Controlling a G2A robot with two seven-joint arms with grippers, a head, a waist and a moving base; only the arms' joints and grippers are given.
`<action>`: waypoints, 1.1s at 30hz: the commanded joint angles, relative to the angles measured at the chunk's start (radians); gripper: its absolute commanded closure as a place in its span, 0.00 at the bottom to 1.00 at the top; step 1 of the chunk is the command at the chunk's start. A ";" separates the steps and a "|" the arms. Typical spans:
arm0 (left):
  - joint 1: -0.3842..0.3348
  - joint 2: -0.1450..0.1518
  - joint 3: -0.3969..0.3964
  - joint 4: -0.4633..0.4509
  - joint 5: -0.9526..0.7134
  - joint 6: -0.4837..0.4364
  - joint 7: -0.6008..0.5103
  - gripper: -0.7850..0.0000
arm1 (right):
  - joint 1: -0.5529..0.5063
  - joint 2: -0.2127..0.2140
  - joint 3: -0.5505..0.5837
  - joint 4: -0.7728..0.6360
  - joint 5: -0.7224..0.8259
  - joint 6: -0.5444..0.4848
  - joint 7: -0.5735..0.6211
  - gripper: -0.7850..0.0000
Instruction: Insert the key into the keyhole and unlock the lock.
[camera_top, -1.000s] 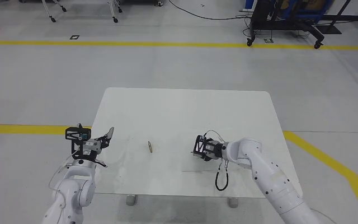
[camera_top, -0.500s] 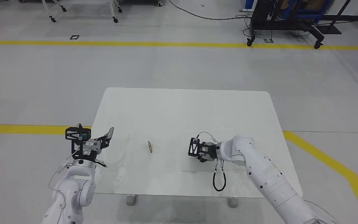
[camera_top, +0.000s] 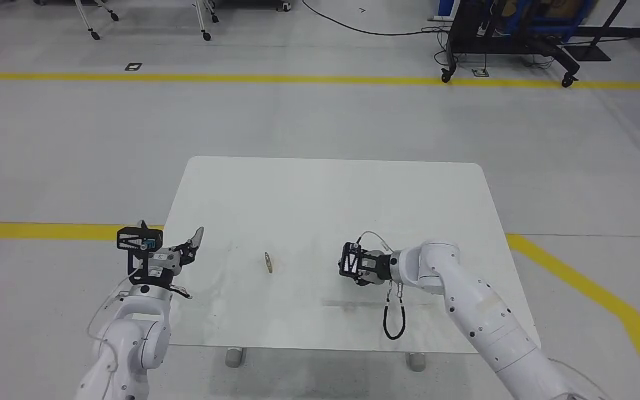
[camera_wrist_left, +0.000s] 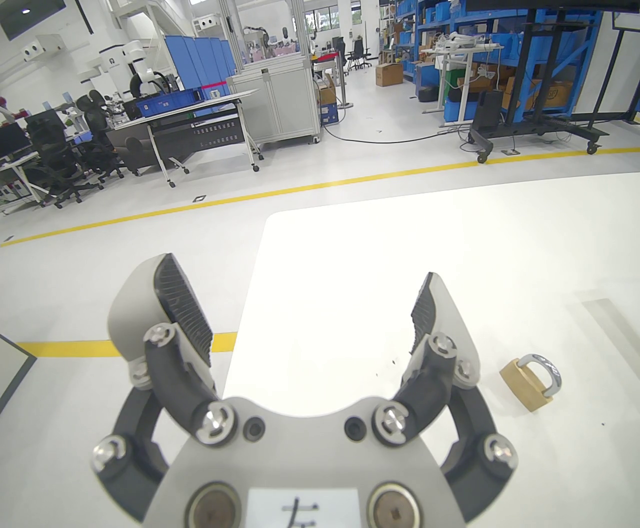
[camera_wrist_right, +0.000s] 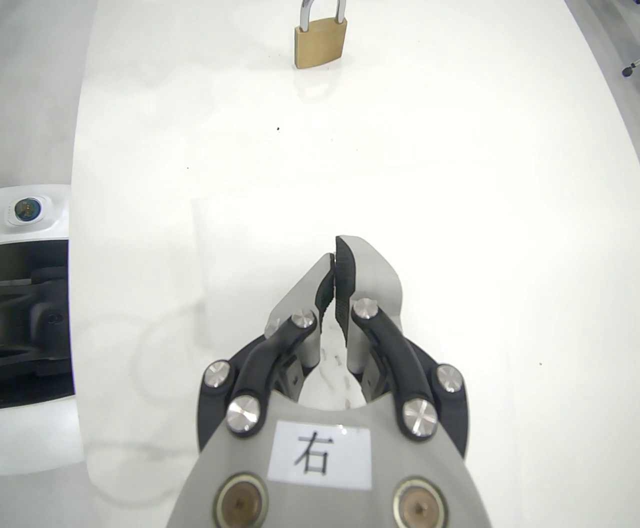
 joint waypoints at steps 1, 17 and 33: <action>0.000 0.000 0.000 0.000 0.000 0.000 0.000 0.00 | 0.000 0.000 0.000 0.000 0.000 0.000 0.000 1.00; -0.106 0.017 0.107 -0.149 -0.144 -0.458 -0.429 0.00 | 0.011 0.014 0.029 0.051 -0.030 -0.017 -0.232 1.00; -0.384 -0.021 0.457 0.002 -0.113 -0.397 -0.695 0.00 | 0.069 0.019 0.007 0.165 -0.094 -0.056 -0.449 1.00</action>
